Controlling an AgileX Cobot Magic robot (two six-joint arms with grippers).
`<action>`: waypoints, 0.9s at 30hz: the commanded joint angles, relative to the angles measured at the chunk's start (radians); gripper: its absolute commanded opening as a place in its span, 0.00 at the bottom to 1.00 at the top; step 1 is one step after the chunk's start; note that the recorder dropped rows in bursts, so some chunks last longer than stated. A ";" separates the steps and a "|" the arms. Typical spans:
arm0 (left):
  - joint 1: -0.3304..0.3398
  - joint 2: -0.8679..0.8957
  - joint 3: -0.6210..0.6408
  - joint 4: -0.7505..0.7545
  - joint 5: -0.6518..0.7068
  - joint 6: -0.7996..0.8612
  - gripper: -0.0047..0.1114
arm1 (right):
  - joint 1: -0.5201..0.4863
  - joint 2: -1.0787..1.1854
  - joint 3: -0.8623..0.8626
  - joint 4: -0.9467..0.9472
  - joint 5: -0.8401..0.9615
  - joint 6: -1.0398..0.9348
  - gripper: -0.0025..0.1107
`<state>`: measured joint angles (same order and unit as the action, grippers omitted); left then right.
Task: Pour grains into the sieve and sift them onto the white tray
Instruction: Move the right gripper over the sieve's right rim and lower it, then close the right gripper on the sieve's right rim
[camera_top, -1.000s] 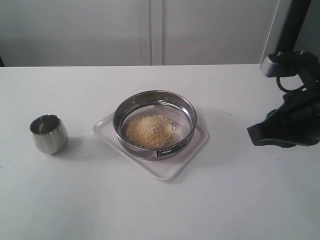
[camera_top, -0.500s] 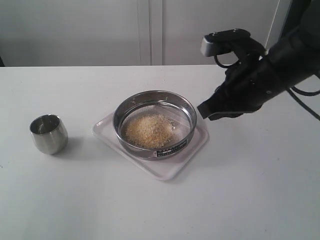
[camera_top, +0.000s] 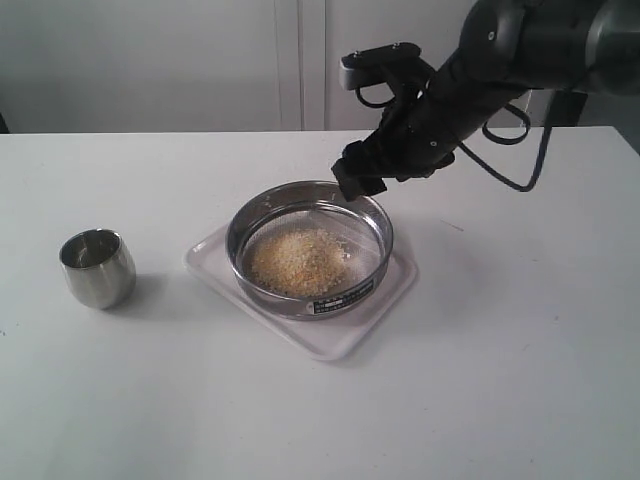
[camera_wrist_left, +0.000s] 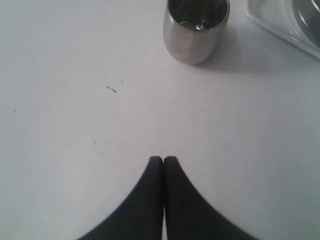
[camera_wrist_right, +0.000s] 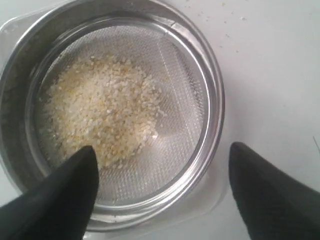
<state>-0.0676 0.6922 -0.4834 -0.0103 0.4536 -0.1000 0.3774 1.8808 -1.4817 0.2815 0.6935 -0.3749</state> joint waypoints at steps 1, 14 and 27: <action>0.004 -0.006 0.004 -0.011 0.009 -0.004 0.04 | 0.001 0.088 -0.097 -0.063 0.022 0.085 0.63; 0.004 -0.006 0.004 -0.011 0.009 -0.004 0.04 | -0.021 0.258 -0.282 -0.126 0.113 0.155 0.61; 0.004 -0.006 0.004 -0.011 0.009 -0.004 0.04 | -0.029 0.350 -0.303 -0.130 0.083 0.164 0.58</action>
<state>-0.0676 0.6922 -0.4834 -0.0103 0.4536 -0.1000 0.3593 2.2207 -1.7772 0.1567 0.7911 -0.2202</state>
